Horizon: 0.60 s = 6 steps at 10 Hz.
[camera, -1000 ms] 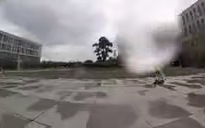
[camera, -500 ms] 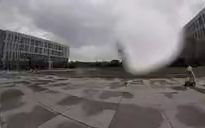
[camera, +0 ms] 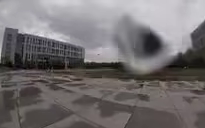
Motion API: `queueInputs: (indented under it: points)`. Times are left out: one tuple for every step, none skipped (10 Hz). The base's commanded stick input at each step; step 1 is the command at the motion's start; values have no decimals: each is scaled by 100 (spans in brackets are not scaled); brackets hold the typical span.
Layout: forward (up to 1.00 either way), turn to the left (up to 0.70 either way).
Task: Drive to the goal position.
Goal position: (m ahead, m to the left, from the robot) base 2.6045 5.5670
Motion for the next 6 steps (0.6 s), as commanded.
queueInputs:
  points:
    - [0, 70]
    - [0, 70]
    - [0, 70]
    - [0, 70]
    - [0, 70]
    - [0, 70]
